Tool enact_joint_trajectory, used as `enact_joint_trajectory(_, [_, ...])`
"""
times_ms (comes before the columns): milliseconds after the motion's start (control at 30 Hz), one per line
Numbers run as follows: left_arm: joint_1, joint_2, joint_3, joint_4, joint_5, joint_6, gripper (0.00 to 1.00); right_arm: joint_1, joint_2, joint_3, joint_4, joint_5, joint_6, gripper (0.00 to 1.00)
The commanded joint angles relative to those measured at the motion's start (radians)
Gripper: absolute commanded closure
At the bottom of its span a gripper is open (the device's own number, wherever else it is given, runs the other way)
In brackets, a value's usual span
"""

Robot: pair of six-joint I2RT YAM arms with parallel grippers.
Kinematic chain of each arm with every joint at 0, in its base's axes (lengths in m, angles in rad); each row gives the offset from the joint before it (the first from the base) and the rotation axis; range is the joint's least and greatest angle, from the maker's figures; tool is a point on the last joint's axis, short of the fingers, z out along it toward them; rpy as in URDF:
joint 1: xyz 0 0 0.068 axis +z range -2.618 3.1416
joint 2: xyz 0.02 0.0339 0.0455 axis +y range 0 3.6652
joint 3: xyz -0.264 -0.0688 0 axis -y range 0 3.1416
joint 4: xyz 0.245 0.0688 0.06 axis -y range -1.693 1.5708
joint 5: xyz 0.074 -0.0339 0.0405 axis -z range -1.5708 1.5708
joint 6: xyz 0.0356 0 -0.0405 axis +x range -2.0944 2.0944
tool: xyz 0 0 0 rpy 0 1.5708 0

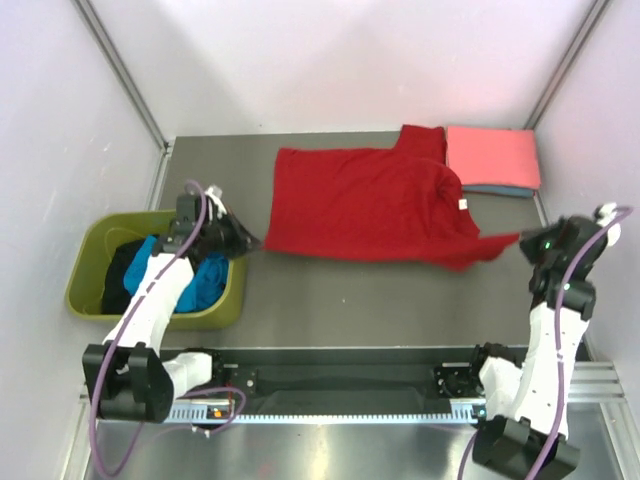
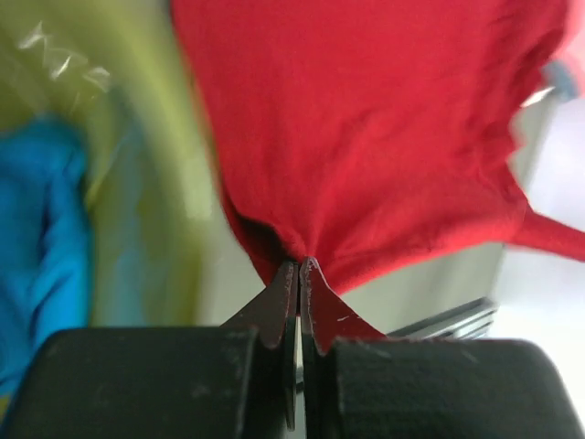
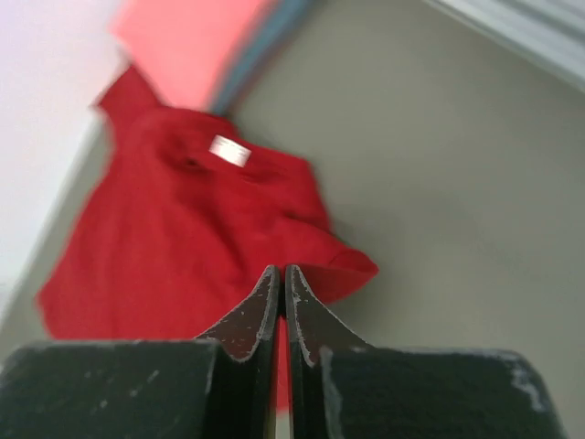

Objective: Fold and stack the t-shirts
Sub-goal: Flatten the tshirt out

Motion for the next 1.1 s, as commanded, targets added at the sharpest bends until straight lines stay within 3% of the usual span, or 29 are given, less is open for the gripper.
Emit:
enact_joint_trajectory(0, [-0.006,-0.072,-0.059,-0.005,-0.046,0.064,1.00,0.010,-0.053,-0.095,-0.045,0.163,0.019,1.00])
enact_joint_trajectory(133, [-0.017,-0.063,-0.113,-0.011,-0.060,0.069,1.00,0.008,0.006,-0.130,-0.129,0.209,-0.005,1.00])
enact_joint_trajectory(267, [-0.029,-0.052,-0.122,-0.006,-0.061,0.091,1.00,0.007,0.094,-0.083,-0.243,0.354,-0.011,1.00])
enact_joint_trajectory(367, [-0.049,-0.047,-0.067,-0.034,-0.112,0.114,1.00,0.005,0.117,-0.063,-0.197,0.275,-0.106,1.00])
enact_joint_trajectory(500, [-0.086,-0.015,0.061,-0.089,-0.187,0.149,1.00,0.005,0.096,-0.041,-0.163,0.214,-0.105,1.00])
enact_joint_trajectory(733, [-0.282,0.081,0.279,-0.247,-0.477,0.131,1.00,0.005,0.089,-0.014,-0.148,0.213,-0.097,1.00])
enact_joint_trajectory(967, [-0.442,0.075,0.201,-0.315,-0.639,0.026,1.00,0.005,0.190,0.081,-0.269,0.357,-0.125,1.00])
enact_joint_trajectory(1067, [-0.489,0.062,0.151,-0.341,-0.687,-0.003,1.00,0.005,0.227,0.124,-0.313,0.344,-0.103,1.00])
